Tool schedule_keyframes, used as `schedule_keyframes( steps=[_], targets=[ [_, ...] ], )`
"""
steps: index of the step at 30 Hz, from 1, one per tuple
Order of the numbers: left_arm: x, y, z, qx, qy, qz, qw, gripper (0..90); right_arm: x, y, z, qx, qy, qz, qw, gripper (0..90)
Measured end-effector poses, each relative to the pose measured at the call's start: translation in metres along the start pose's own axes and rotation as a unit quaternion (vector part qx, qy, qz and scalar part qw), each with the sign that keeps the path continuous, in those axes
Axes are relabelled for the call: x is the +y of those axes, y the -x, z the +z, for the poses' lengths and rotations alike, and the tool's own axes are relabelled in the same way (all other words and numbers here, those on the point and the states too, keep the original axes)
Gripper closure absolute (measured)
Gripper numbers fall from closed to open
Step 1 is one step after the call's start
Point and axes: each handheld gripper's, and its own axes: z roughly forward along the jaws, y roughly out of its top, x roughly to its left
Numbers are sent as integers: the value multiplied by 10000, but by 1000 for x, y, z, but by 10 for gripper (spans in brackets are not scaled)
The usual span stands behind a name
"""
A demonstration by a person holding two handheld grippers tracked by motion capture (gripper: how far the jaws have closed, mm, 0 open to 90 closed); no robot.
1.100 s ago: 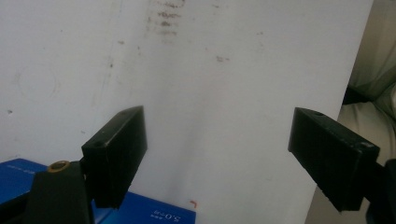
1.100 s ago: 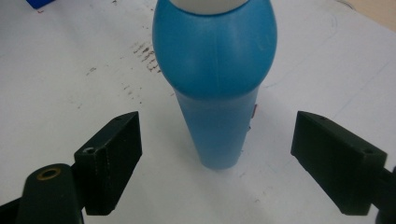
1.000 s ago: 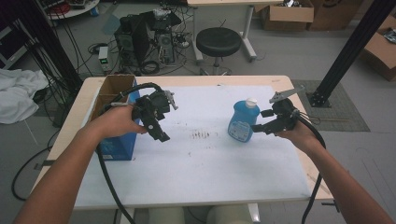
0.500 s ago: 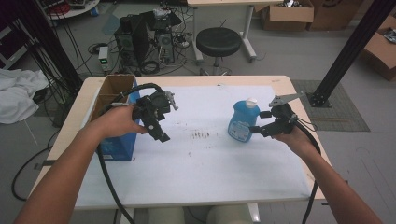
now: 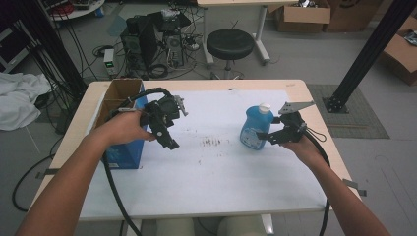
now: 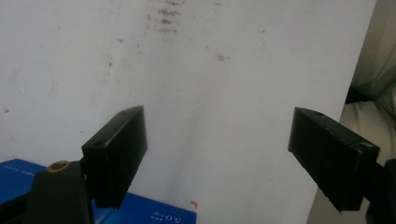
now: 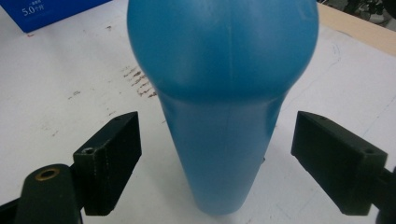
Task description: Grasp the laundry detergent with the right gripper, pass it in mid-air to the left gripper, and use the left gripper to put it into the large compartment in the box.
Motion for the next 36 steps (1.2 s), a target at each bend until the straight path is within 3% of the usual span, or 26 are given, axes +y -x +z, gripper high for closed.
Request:
schedule_keyframes(
  steps=[25, 36],
  targets=[
    [-2, -4, 1, -20, 20, -54, 10000, 202, -1, 1, 21, -81, 430, 69, 9990, 166],
    [-2, -5, 1, -17, 27, -66, 10000, 203, -3, 1, 22, -85, 550, 71, 9984, 224]
  ],
)
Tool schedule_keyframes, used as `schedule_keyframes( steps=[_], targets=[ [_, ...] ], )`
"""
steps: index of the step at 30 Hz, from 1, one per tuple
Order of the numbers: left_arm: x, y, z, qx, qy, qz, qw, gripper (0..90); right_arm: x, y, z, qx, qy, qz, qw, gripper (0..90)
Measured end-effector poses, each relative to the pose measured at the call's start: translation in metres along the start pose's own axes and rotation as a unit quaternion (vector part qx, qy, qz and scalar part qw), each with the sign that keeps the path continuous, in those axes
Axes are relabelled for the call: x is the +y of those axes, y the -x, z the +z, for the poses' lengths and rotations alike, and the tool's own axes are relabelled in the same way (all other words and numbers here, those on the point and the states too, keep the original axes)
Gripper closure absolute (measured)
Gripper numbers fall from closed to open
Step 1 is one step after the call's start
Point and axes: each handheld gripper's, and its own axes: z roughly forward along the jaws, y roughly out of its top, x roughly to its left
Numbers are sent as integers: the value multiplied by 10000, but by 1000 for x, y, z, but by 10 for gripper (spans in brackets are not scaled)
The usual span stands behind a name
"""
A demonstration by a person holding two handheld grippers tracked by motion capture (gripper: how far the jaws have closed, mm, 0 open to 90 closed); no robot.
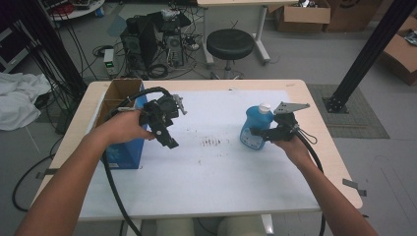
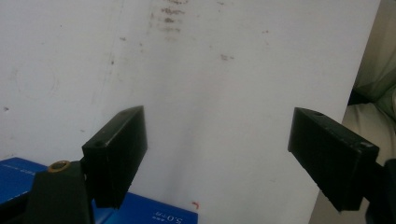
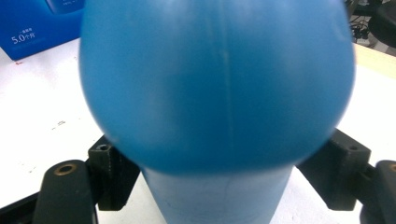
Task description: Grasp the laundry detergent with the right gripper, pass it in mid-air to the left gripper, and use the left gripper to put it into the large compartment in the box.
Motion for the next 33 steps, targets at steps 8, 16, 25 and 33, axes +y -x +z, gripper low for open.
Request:
schedule_keyframes(
  steps=[8, 16, 25, 33],
  targets=[
    [1, -1, 1, -17, 16, 11, 10000, 204, 0, 0, 0, 28, 43, 0, 10000, 254],
    [-1, -1, 1, -19, 10, -5, 10000, 204, 0, -1, 0, 42, 59, -55, 10000, 298],
    [-1, -2, 1, -22, 15, -7, 10000, 205, 1, -1, -1, 27, 68, -71, 9999, 329],
    [-1, -3, 2, -6, 38, -21, 10000, 205, 1, -1, -1, 50, 83, -77, 9999, 356]
  ],
)
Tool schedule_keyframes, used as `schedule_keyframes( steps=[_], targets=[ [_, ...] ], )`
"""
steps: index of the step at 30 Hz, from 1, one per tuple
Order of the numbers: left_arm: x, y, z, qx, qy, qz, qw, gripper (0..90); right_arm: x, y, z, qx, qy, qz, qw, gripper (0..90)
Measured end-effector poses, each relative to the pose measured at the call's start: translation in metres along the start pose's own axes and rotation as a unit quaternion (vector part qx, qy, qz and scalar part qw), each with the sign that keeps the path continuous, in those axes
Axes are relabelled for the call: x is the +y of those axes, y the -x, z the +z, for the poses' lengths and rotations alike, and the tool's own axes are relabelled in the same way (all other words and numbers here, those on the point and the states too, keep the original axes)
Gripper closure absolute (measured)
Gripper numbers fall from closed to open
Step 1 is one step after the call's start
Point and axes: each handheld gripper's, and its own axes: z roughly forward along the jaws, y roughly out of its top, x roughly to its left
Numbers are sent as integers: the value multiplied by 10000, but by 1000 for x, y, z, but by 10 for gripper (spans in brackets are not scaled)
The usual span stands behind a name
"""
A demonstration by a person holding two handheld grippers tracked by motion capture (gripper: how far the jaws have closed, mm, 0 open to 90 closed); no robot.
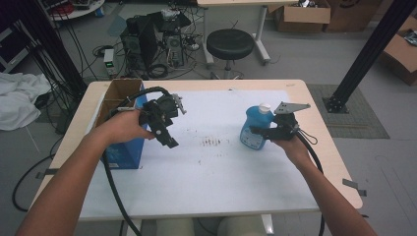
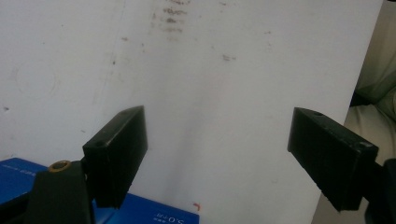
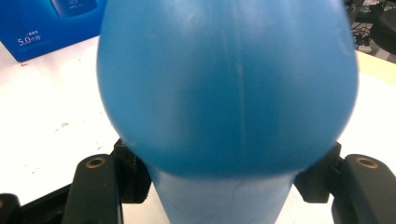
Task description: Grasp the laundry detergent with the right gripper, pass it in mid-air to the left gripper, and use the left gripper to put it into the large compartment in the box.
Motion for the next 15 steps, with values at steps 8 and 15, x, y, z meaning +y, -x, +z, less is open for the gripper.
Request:
schedule_keyframes(
  steps=[8, 15],
  targets=[
    [0, -1, 0, -1, -5, 8, 10000, 205, 1, -4, -1, -74, 12, -217, 9997, 422],
    [0, 0, 0, -1, 19, 8, 10000, 206, 3, -12, -2, -237, -62, -434, 9988, 438]
  ],
)
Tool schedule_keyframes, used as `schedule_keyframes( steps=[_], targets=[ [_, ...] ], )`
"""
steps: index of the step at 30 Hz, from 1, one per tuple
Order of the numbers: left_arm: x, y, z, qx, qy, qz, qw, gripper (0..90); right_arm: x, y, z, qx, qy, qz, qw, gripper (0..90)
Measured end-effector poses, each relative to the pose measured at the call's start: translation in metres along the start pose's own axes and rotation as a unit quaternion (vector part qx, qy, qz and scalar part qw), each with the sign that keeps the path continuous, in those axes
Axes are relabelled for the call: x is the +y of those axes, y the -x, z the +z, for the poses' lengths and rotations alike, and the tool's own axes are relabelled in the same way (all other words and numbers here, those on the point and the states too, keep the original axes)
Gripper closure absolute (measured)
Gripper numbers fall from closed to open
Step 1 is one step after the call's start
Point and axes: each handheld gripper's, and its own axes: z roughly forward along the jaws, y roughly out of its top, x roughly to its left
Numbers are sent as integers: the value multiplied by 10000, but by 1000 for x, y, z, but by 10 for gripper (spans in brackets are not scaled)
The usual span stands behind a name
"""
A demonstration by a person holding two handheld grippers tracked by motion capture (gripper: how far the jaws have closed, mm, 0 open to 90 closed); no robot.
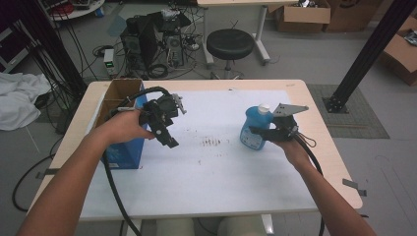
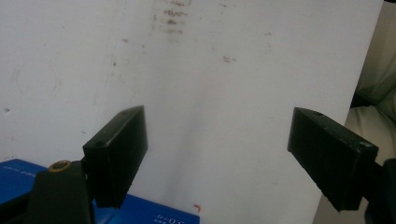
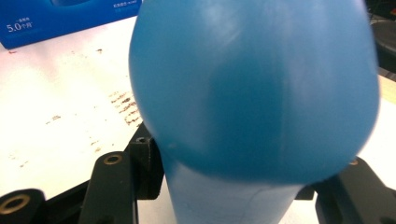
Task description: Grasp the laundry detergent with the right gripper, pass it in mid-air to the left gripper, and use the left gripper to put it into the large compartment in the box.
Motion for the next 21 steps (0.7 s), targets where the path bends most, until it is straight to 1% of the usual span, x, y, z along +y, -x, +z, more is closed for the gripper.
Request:
schedule_keyframes(
  steps=[3, 4, 5, 6, 7, 9, 11, 12, 13, 17, 18, 19, 20, 21],
  targets=[
    [0, 0, -1, 3, 10, 1, 10000, 206, 2, -2, -1, 32, -45, -67, 10000, 439],
    [1, 1, -1, 6, 27, 4, 10000, 206, 4, -3, -3, 128, -44, -86, 9999, 441],
    [1, 1, -1, 8, 30, 5, 10000, 206, 4, -3, -3, 128, -44, -86, 9999, 441],
    [1, 2, -2, 15, 32, 17, 10000, 206, 5, -3, -4, 164, -36, -102, 9998, 441],
    [1, 2, -2, 20, 38, 15, 10000, 206, 7, -3, -8, 257, -24, -118, 9996, 441],
    [2, 4, -3, 34, 59, 30, 10000, 206, 9, -3, -9, 303, -17, -111, 9995, 441],
    [3, 6, -3, 41, 53, 50, 10000, 206, 12, -4, -15, 476, -26, -131, 9988, 441],
    [4, 7, -4, 37, 52, 69, 10000, 205, 13, -5, -17, 526, -33, -130, 9985, 440],
    [4, 7, -4, 37, 52, 69, 10000, 205, 13, -5, -17, 526, -33, -130, 9985, 440],
    [8, 13, -7, 57, 45, 156, 9999, 205, 18, -8, -26, 879, 14, -281, 9957, 439],
    [9, 14, -8, 63, 36, 186, 9998, 205, 21, -11, -29, 1040, 50, -373, 9939, 439],
    [9, 14, -8, 63, 36, 186, 9998, 204, 21, -11, -29, 1040, 50, -373, 9939, 439],
    [11, 16, -10, 74, 34, 194, 9998, 204, 24, -14, -31, 1193, 68, -470, 9917, 439],
    [12, 16, -10, 70, 33, 210, 9998, 204, 24, -14, -31, 1193, 68, -470, 9917, 439]
  ],
)
